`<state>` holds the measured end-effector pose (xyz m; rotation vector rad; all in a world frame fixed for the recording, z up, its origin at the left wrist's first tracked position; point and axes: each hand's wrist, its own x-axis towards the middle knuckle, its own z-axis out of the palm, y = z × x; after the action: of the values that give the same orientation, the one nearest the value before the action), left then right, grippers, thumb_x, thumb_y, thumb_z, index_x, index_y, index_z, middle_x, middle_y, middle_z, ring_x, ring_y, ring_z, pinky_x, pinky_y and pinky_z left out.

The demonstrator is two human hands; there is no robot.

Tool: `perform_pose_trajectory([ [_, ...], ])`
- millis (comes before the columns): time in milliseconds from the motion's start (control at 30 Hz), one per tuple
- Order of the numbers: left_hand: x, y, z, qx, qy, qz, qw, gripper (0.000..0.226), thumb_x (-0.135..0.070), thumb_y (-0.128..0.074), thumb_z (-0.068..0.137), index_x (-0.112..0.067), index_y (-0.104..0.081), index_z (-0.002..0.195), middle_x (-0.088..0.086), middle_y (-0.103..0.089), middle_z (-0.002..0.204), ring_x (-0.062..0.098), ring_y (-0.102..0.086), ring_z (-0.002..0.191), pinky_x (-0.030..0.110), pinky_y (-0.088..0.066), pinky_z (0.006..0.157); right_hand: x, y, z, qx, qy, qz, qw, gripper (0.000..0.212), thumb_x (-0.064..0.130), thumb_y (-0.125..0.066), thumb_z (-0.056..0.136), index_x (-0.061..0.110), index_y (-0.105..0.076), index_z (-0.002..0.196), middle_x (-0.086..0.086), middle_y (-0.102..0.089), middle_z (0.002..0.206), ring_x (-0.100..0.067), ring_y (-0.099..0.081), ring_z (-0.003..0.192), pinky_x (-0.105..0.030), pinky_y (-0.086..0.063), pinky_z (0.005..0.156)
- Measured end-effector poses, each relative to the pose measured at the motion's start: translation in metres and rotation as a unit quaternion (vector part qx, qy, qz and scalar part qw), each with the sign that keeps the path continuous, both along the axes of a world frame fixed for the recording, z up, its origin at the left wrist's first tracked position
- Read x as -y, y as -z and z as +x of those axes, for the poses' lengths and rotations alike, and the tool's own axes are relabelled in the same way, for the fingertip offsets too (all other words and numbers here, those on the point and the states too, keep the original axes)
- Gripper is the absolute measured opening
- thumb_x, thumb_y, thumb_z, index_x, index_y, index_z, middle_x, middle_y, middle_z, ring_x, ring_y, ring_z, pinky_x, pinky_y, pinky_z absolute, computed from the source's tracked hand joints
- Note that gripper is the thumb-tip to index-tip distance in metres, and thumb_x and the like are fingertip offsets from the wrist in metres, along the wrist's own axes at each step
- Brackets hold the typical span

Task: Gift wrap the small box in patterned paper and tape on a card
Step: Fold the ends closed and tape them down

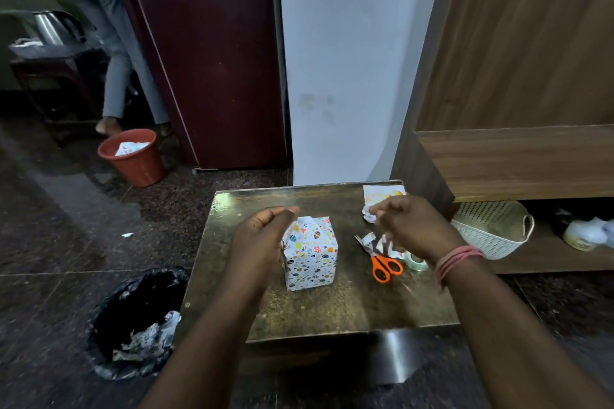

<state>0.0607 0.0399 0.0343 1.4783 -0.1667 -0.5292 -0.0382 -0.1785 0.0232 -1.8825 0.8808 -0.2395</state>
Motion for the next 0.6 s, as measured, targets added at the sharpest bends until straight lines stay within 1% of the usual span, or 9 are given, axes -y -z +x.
perform_pose_trajectory([
  [33, 0.001, -0.001, -0.001, 0.0, 0.001, -0.003, 1.0, 0.019, -0.022, -0.067, 0.097, -0.008, -0.075, 0.106, 0.012, -0.079, 0.098, 0.003, -0.07, 0.063, 0.012, -0.048, 0.048, 0.009, 0.003, -0.006, -0.061, -0.009, -0.058, 0.996, 0.018, 0.008, -0.056, 0.094, 0.012, -0.074, 0.089, -0.005, -0.07, 0.077, -0.021, -0.063, 0.065, -0.021, -0.05, 0.05],
  [100, 0.001, -0.004, -0.004, 0.011, -0.004, -0.005, 1.0, 0.018, -0.024, -0.067, 0.097, -0.01, -0.076, 0.103, 0.008, -0.079, 0.095, 0.004, -0.071, 0.067, 0.013, -0.05, 0.052, 0.025, 0.011, -0.014, -0.182, -0.038, -0.139, 0.973, 0.016, 0.009, -0.058, 0.09, 0.008, -0.074, 0.09, -0.014, -0.073, 0.089, -0.032, -0.07, 0.084, -0.037, -0.059, 0.073],
  [167, 0.002, -0.005, -0.005, 0.042, -0.017, 0.004, 0.999, 0.018, -0.028, -0.067, 0.097, -0.013, -0.077, 0.1, 0.002, -0.08, 0.093, 0.007, -0.072, 0.077, 0.019, -0.053, 0.062, 0.031, 0.017, -0.02, -0.252, -0.068, -0.176, 0.949, 0.012, 0.006, -0.062, 0.087, 0.004, -0.073, 0.091, -0.016, -0.073, 0.095, -0.033, -0.07, 0.094, -0.038, -0.058, 0.083],
  [267, 0.003, -0.007, -0.005, 0.08, -0.028, 0.012, 0.996, 0.017, -0.031, -0.067, 0.097, -0.018, -0.078, 0.099, -0.004, -0.079, 0.093, 0.006, -0.072, 0.086, 0.024, -0.049, 0.071, 0.031, 0.022, -0.025, -0.293, -0.083, -0.211, 0.929, 0.011, 0.006, -0.067, 0.083, 0.007, -0.068, 0.094, -0.012, -0.07, 0.094, -0.027, -0.069, 0.091, -0.03, -0.055, 0.076],
  [333, 0.003, -0.008, -0.006, 0.104, -0.037, 0.012, 0.994, 0.015, -0.03, -0.067, 0.098, -0.019, -0.078, 0.098, -0.009, -0.076, 0.079, 0.002, -0.068, 0.071, 0.02, -0.046, 0.063, 0.029, 0.026, -0.027, -0.309, -0.08, -0.232, 0.919, 0.012, 0.009, -0.069, 0.082, 0.011, -0.062, 0.091, -0.007, -0.064, 0.082, -0.025, -0.065, 0.082, -0.027, -0.048, 0.068],
  [400, 0.003, -0.009, -0.009, 0.145, -0.048, 0.025, 0.988, 0.015, -0.031, -0.068, 0.098, -0.02, -0.078, 0.096, -0.014, -0.066, 0.062, -0.003, -0.055, 0.052, 0.023, -0.041, 0.057, 0.028, 0.03, -0.028, -0.321, -0.07, -0.245, 0.912, 0.012, 0.01, -0.069, 0.083, 0.013, -0.058, 0.083, -0.002, -0.055, 0.071, -0.023, -0.059, 0.072, -0.026, -0.045, 0.064],
  [467, 0.004, -0.011, -0.012, 0.179, -0.057, 0.033, 0.982, 0.015, -0.034, -0.068, 0.097, -0.022, -0.077, 0.095, -0.017, -0.062, 0.06, -0.002, -0.05, 0.049, 0.026, -0.039, 0.059, 0.029, 0.028, -0.028, -0.315, -0.056, -0.224, 0.92, 0.017, 0.008, -0.071, 0.082, 0.011, -0.057, 0.073, -0.003, -0.056, 0.068, -0.022, -0.06, 0.069, -0.026, -0.045, 0.062],
  [533, 0.004, -0.016, -0.016, 0.205, -0.064, 0.036, 0.976, 0.012, -0.034, -0.067, 0.098, -0.027, -0.077, 0.095, -0.018, -0.073, 0.081, -0.001, -0.065, 0.071, 0.03, -0.049, 0.072, 0.033, 0.019, -0.03, -0.278, -0.038, -0.163, 0.946, 0.015, 0.007, -0.077, 0.079, 0.007, -0.064, 0.071, -0.008, -0.064, 0.069, -0.024, -0.065, 0.067, -0.026, -0.046, 0.058],
  [600, 0.003, -0.022, -0.02, 0.233, -0.069, 0.037, 0.969, 0.011, -0.028, -0.066, 0.099, -0.029, -0.076, 0.099, -0.02, -0.074, 0.099, 0.003, -0.068, 0.094, 0.034, -0.053, 0.086, 0.033, 0.006, -0.032, -0.213, -0.018, -0.082, 0.973, 0.008, 0.008, -0.078, 0.082, 0.005, -0.07, 0.08, -0.007, -0.065, 0.067, -0.02, -0.061, 0.057, -0.025, -0.047, 0.054],
])
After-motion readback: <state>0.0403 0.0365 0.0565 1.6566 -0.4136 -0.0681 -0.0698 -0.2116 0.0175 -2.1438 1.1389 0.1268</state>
